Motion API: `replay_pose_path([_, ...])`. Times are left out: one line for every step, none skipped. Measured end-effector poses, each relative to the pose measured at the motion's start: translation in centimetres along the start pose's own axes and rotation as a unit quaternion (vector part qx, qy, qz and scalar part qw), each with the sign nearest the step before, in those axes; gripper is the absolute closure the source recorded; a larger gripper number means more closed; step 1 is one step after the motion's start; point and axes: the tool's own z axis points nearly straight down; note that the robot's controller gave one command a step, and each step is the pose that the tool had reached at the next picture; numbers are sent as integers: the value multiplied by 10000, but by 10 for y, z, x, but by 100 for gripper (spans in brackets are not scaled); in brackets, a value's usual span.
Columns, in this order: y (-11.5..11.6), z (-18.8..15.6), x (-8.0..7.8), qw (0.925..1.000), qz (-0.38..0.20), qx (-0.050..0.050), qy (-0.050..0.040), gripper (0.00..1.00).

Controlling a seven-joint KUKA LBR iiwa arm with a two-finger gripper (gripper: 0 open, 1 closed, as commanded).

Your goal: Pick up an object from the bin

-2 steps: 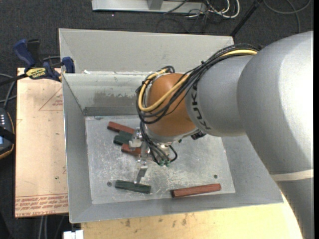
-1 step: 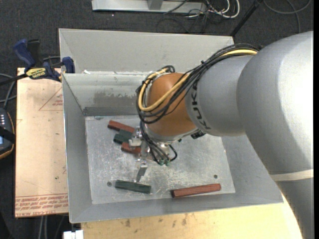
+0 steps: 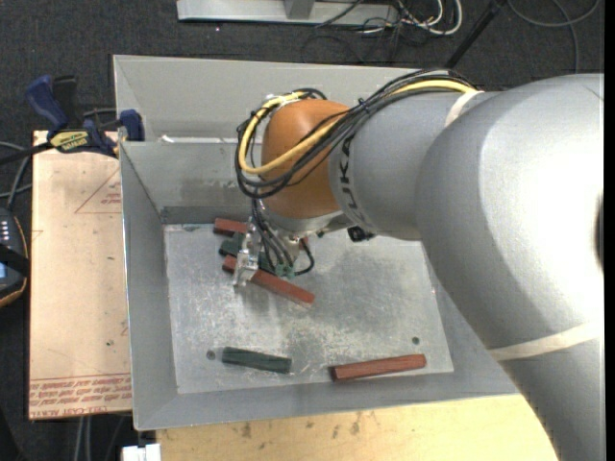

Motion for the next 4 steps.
replay_pose_path([0, 0, 0, 10000, 3, -1, 0, 100])
replay_pose_path([2, -41, -2, 9998, 41, 62, 161, 100])
replay_pose_path([2, -66, -7, 9998, 164, 49, 127, 100])
replay_pose_path([9, -52, -5, 9997, 151, 64, 163, 0])
